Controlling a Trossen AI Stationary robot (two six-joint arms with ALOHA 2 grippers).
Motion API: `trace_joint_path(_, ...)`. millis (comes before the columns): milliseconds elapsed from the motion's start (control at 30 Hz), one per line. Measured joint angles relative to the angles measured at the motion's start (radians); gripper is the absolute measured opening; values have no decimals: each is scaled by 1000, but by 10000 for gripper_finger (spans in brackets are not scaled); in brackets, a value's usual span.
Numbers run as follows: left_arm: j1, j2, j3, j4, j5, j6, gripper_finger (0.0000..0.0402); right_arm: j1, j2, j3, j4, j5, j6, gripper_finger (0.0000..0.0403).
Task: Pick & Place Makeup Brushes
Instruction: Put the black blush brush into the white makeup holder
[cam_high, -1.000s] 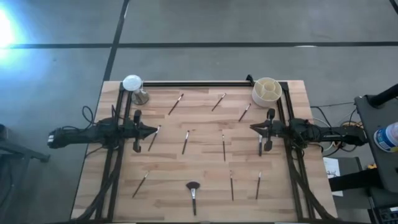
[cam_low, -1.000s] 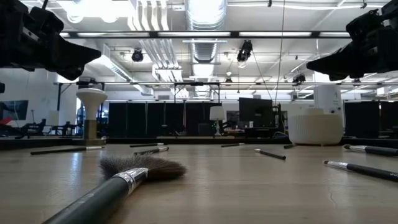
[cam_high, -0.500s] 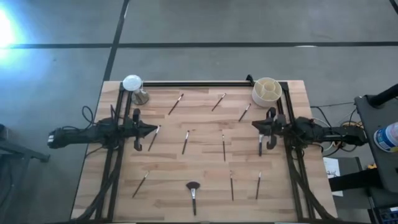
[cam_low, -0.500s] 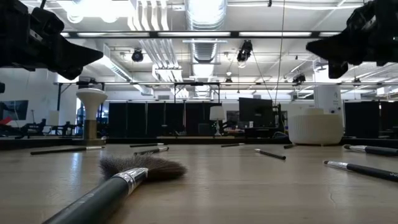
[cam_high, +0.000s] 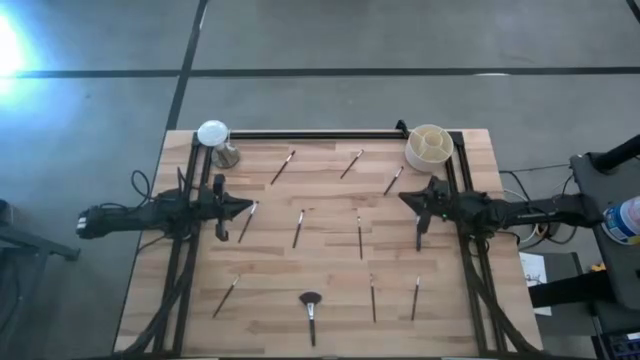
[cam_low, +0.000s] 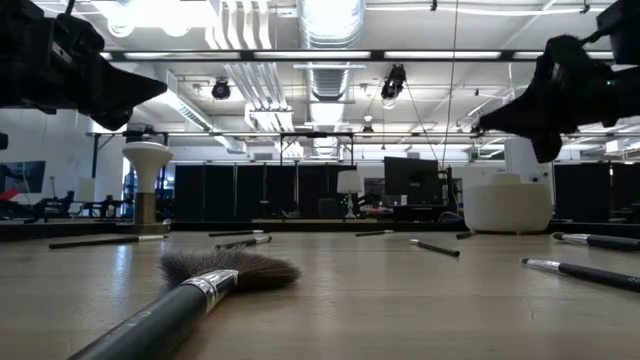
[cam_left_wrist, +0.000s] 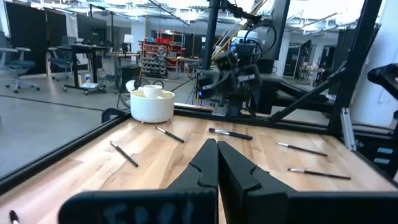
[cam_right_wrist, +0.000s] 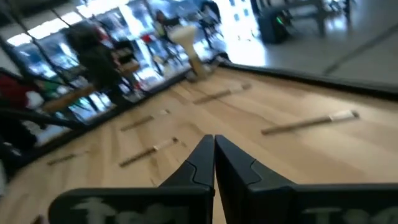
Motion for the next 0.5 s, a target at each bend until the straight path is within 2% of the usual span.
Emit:
trace_joint_path(100,0,0,0,0,7,-36,0,0,69,53,-65,20,38,8)
trace_joint_path(200,0,0,0,1,13,-60,0,0,138,140,-213,56,92,8)
trace_joint_path(400,0,0,0,3,13,-69,0,5,285,288,-510,84,299,8)
trace_joint_path(500,0,3,0,10,-20,-105,0,19,358,354,-656,79,425,8)
